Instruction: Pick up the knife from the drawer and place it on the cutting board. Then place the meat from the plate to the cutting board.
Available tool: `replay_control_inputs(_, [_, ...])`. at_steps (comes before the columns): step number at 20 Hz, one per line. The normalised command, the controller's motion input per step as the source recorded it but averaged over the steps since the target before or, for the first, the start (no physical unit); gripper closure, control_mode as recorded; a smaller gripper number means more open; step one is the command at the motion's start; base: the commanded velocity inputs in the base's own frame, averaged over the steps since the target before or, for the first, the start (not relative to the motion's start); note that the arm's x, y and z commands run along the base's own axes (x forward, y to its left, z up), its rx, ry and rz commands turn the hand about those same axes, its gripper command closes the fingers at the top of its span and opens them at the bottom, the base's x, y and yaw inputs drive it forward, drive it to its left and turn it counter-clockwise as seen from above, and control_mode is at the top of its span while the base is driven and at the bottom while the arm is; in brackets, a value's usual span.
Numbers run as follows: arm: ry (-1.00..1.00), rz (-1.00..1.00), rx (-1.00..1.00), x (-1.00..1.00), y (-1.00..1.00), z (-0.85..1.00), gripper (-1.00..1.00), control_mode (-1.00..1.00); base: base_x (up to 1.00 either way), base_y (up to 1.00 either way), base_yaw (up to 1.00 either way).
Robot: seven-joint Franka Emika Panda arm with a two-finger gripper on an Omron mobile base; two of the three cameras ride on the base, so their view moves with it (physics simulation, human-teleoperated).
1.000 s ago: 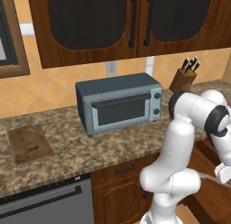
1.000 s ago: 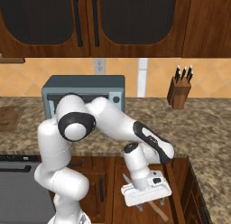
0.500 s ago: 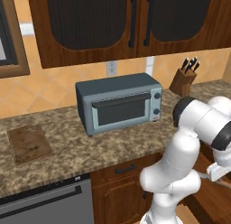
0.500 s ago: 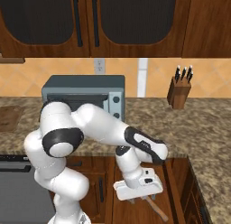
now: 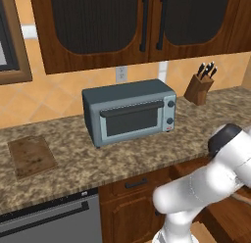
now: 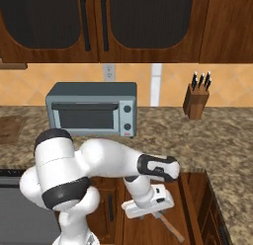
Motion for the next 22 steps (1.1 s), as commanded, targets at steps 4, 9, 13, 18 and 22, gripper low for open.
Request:
replay_control_inputs(4, [0.09, 0.04, 0.23, 0.31, -0.57, 0.34, -1.0, -1.0, 0.0, 0.0, 0.0])
replay_control_inputs(9, [0.03, -0.01, 0.14, 0.04, 0.06, 0.98, -1.0, -1.0, 0.0, 0.0, 0.0])
replay_control_inputs(13, [-0.1, -0.1, 0.0, -0.02, 0.09, 1.0, -1.0, -1.0, 0.0, 0.0, 0.0])
replay_control_inputs(18, [-0.26, -0.09, 0.0, -0.5, 0.0, 1.0, -1.0, -1.0, 0.0, 0.0, 0.0])
replay_control_inputs(22, [-0.21, -0.03, -0.05, -0.46, -0.07, 1.0, -1.0, -1.0, 0.0, 0.0, 0.0])
